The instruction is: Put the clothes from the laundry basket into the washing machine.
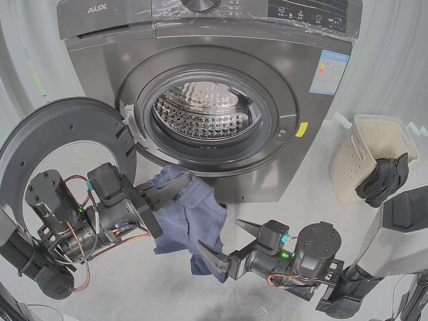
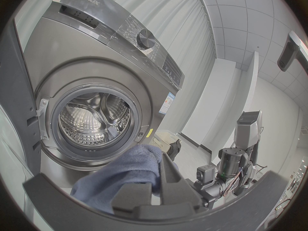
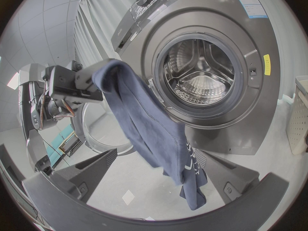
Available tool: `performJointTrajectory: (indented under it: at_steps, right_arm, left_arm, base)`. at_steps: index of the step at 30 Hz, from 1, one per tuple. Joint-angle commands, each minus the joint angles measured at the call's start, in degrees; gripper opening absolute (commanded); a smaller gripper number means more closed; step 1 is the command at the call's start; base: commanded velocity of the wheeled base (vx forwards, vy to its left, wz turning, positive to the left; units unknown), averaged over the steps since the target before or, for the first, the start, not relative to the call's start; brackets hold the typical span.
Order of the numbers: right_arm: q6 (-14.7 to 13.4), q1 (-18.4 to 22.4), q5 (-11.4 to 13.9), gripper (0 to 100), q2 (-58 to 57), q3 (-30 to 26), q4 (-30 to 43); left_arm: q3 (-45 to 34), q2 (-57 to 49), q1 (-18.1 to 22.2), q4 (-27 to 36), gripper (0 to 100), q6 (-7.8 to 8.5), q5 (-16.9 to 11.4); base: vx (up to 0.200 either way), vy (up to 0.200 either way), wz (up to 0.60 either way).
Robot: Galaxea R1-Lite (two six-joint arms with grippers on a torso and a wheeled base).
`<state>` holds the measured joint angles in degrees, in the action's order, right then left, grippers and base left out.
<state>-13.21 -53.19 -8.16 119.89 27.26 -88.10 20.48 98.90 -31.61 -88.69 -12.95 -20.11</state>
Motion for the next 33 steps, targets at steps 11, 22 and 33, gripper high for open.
performJointTrajectory:
  at_steps: [11,22,33]
  right_arm:
    - [0.2,5.2,0.3,100,4.9,3.2,-0.1]
    - [0.4,3.2,3.2,100,9.5,9.9,-0.1]
    - [0.2,3.2,3.7,0,7.3,10.4,-0.2]
  left_arm:
    - [-0.1,-1.2,0.0,-0.1,0,0.03,-0.1]
    - [-0.3,-0.7,0.0,-0.1,0,0.11,0.0]
    - [-0.4,-0.6,0.2,-0.1,0,0.11,0.0]
  base:
    - [0.0,0.0,0.0]
    - [0.0,0.0,0.0]
    - [0.0,0.0,0.0]
